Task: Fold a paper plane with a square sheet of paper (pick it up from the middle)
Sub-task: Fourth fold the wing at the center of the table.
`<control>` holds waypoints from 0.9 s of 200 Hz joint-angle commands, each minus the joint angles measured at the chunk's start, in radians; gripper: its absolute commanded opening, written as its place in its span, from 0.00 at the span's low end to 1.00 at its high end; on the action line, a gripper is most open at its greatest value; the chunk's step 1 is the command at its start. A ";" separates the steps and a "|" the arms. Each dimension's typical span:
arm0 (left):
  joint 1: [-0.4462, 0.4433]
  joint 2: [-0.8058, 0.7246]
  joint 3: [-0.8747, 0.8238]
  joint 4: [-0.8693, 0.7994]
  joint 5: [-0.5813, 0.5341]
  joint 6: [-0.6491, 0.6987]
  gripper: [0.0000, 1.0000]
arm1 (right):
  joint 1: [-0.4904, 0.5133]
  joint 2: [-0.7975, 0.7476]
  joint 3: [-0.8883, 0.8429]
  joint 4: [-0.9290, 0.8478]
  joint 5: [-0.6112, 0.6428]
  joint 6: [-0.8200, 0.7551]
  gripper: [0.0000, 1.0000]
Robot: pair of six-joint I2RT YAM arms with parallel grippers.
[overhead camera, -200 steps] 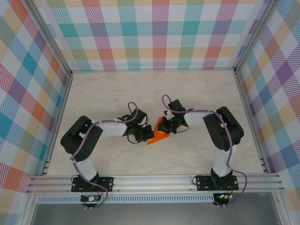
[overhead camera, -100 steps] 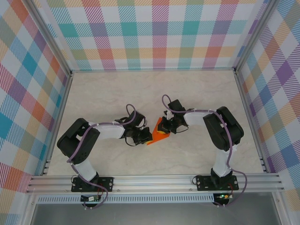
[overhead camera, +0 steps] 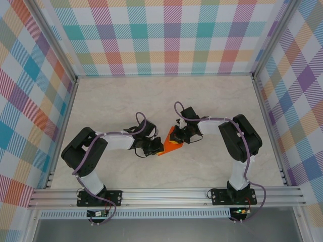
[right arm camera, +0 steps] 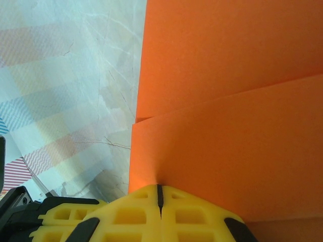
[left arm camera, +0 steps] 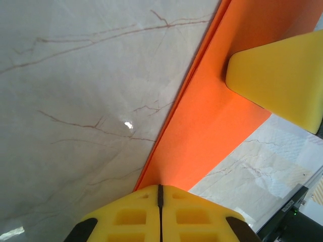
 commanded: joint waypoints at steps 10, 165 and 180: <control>-0.001 -0.041 -0.040 -0.042 0.047 0.006 0.07 | 0.001 0.083 -0.033 -0.121 0.136 -0.016 0.00; 0.020 0.041 -0.224 0.142 -0.002 -0.023 0.02 | 0.002 0.093 -0.033 -0.125 0.134 -0.022 0.00; 0.024 0.033 -0.235 0.137 -0.010 -0.017 0.02 | 0.001 0.099 -0.032 -0.126 0.136 -0.022 0.00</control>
